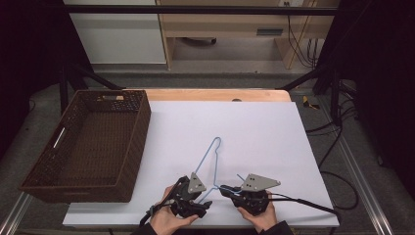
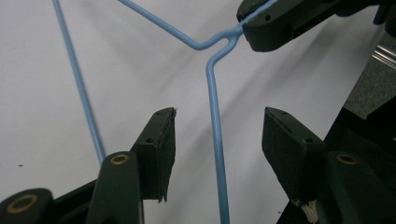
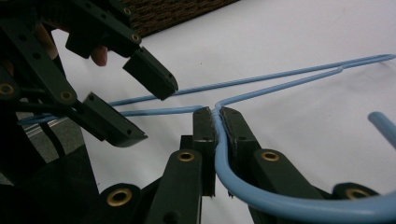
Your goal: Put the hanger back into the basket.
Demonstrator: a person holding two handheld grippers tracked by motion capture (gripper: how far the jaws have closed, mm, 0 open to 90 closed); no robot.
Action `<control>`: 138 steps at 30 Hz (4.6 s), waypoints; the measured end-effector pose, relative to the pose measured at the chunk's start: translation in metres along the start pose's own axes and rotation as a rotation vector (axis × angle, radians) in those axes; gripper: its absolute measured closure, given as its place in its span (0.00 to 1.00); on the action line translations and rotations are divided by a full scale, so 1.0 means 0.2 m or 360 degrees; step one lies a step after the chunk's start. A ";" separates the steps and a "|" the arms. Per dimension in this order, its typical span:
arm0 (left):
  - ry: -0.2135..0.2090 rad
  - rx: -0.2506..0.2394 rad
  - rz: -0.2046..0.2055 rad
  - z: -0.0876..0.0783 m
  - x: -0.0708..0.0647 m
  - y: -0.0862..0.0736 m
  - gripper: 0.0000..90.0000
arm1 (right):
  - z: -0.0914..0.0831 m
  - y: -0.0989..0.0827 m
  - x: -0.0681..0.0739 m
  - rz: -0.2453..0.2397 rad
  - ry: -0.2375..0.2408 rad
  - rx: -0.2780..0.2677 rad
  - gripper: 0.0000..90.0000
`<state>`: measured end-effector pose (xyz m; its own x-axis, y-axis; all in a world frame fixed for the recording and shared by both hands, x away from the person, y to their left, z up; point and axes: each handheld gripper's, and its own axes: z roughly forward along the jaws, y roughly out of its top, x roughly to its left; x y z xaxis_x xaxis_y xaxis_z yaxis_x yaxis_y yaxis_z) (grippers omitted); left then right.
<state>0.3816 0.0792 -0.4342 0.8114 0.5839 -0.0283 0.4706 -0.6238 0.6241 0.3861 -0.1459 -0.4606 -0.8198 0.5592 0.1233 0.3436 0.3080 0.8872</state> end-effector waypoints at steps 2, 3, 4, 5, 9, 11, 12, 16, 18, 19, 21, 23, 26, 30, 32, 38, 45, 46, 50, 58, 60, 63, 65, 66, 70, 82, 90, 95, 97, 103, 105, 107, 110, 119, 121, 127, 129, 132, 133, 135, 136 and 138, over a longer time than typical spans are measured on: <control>-0.0004 0.0024 0.0013 0.01 0.00 0.00 0.56 | 0.00 0.00 0.00 0.0000 0.0000 0.0000 0.95; -0.0007 0.0035 0.0013 0.02 0.00 0.00 0.58 | 0.00 0.00 0.00 0.0002 0.0003 -0.0001 0.95; -0.0001 0.0031 0.0013 0.02 0.00 0.00 0.60 | 0.00 0.00 0.00 0.0003 0.0002 -0.0001 0.95; 0.0001 0.0038 0.0016 0.02 0.00 0.00 0.64 | 0.00 0.00 0.00 0.0003 0.0004 -0.0001 0.95; 0.0001 0.0049 -0.0004 0.03 -0.01 0.00 0.74 | 0.00 0.00 0.00 0.0000 -0.0001 -0.0001 0.95; 0.0011 0.0051 -0.0018 0.03 -0.01 0.00 0.78 | 0.00 0.00 0.00 0.0000 0.0000 -0.0003 0.95; 0.0018 0.0047 -0.0023 0.03 -0.01 0.00 0.80 | 0.00 0.00 0.00 0.0000 0.0000 -0.0003 0.95; 0.0045 0.0036 -0.0051 0.04 -0.01 0.00 0.88 | 0.00 0.00 0.00 0.0000 0.0003 -0.0007 0.95; 0.0048 0.0039 -0.0059 0.04 -0.02 0.00 0.93 | 0.00 0.00 0.00 0.0001 0.0005 -0.0009 0.95; 0.0050 0.0040 -0.0063 0.04 -0.02 0.00 0.94 | 0.00 0.00 0.00 0.0000 0.0004 -0.0009 0.95; 0.0058 0.0038 -0.0066 0.04 -0.02 0.00 0.94 | 0.00 0.00 0.00 0.0001 0.0006 -0.0009 0.95; 0.0063 0.0036 -0.0076 0.04 -0.02 0.00 0.95 | -0.01 0.00 0.00 -0.0001 0.0004 -0.0010 0.95; 0.0082 0.0032 -0.0085 0.04 -0.03 0.00 0.96 | -0.01 0.01 0.00 0.0002 0.0001 -0.0015 0.94; 0.0097 0.0022 -0.0083 0.03 -0.03 0.00 0.96 | -0.01 0.01 0.00 0.0003 0.0003 -0.0025 0.92; 0.0102 0.0002 -0.0098 0.03 -0.03 0.00 0.96 | -0.02 0.01 0.00 -0.0002 -0.0009 -0.0042 0.87; 0.0116 -0.0043 -0.0089 -0.02 -0.01 0.01 0.96 | -0.05 0.01 0.01 -0.0031 -0.0016 -0.0056 0.74; 0.0115 -0.0081 -0.0083 -0.07 0.01 0.01 0.96 | -0.09 0.01 0.00 -0.0027 -0.0058 -0.0070 0.66; 0.0118 -0.0084 -0.0079 -0.07 0.01 0.01 0.96 | -0.10 0.01 -0.01 0.0003 -0.0054 -0.0083 0.66; 0.0109 -0.0100 -0.0062 -0.10 0.02 0.02 0.96 | -0.14 0.01 -0.06 0.0040 -0.0108 -0.0087 0.63; 0.0073 -0.0154 -0.0049 -0.16 0.04 0.05 0.96 | -0.20 0.02 -0.12 0.0086 -0.0181 -0.0132 0.51; 0.0069 -0.0171 -0.0048 -0.18 0.05 0.05 0.96 | -0.22 0.02 -0.14 0.0059 -0.0224 -0.0128 0.46; 0.0060 -0.0208 -0.0048 -0.22 0.07 0.06 0.96 | -0.24 0.03 -0.15 0.0037 -0.0248 -0.0112 0.38; 0.0046 -0.0244 -0.0056 -0.26 0.09 0.06 0.96 | -0.25 0.04 -0.16 0.0033 -0.0273 -0.0101 0.32; 0.0047 -0.0253 -0.0052 -0.27 0.10 0.07 0.96 | -0.25 0.04 -0.17 0.0036 -0.0289 -0.0091 0.29; 0.0040 -0.0302 -0.0044 -0.34 0.13 0.09 0.96 | -0.28 0.05 -0.20 0.0075 -0.0327 -0.0106 0.18; 0.0041 -0.0413 -0.0025 -0.55 0.21 0.18 0.96 | -0.42 0.04 -0.32 0.0156 -0.0490 -0.0119 0.05; 0.0052 -0.0453 -0.0009 -0.67 0.31 0.26 0.96 | -0.45 0.03 -0.35 0.0159 -0.0490 -0.0108 0.05; 0.0091 -0.0466 -0.0013 -0.75 0.39 0.29 0.96 | -0.46 0.02 -0.36 0.0176 -0.0501 -0.0109 0.05; 0.0105 -0.0467 -0.0017 -0.77 0.41 0.30 0.96 | -0.47 0.02 -0.37 0.0176 -0.0507 -0.0113 0.05; 0.0152 -0.0471 -0.0017 -0.82 0.49 0.31 0.97 | -0.47 0.02 -0.38 0.0181 -0.0510 -0.0104 0.05; 0.0158 -0.0467 -0.0020 -0.84 0.51 0.31 0.96 | -0.47 0.02 -0.38 0.0177 -0.0511 -0.0100 0.05; 0.0169 -0.0460 -0.0011 -0.85 0.53 0.31 0.96 | -0.48 0.02 -0.38 0.0185 -0.0516 -0.0102 0.05; 0.0182 -0.0468 -0.0021 -0.89 0.56 0.31 0.97 | -0.48 0.02 -0.39 0.0181 -0.0517 -0.0104 0.05; 0.0239 -0.0460 -0.0009 -1.03 0.68 0.27 0.96 | -0.48 0.02 -0.39 0.0182 -0.0527 -0.0096 0.05; 0.0249 -0.0461 -0.0007 -1.06 0.71 0.25 0.96 | -0.48 0.02 -0.39 0.0181 -0.0525 -0.0098 0.05; 0.0275 -0.0488 -0.0028 -1.14 0.80 0.19 0.96 | -0.48 0.02 -0.39 0.0180 -0.0536 -0.0094 0.05; 0.0278 -0.0488 -0.0029 -1.16 0.82 0.16 0.96 | -0.48 0.02 -0.39 0.0176 -0.0539 -0.0092 0.05; 0.0264 -0.0496 -0.0038 -1.19 0.86 0.13 0.96 | -0.48 0.02 -0.39 0.0174 -0.0536 -0.0086 0.05; 0.0261 -0.0501 -0.0041 -1.19 0.88 0.12 0.96 | -0.48 0.02 -0.39 0.0173 -0.0540 -0.0086 0.05; 0.0258 -0.0492 -0.0035 -1.20 0.91 0.10 0.96 | -0.48 0.02 -0.39 0.0177 -0.0542 -0.0082 0.05; 0.0257 -0.0480 -0.0036 -1.21 0.93 0.09 0.96 | -0.48 0.02 -0.39 0.0177 -0.0542 -0.0081 0.05; 0.0266 -0.0457 -0.0038 -1.21 0.95 0.08 0.96 | -0.47 0.02 -0.39 0.0181 -0.0540 -0.0080 0.04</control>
<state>0.4590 0.3061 -0.2410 0.7221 0.6884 0.0682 0.3524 -0.4509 0.8200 0.4081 -0.2618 -0.4252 -0.5759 0.8140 0.0756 0.3939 0.1953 0.8982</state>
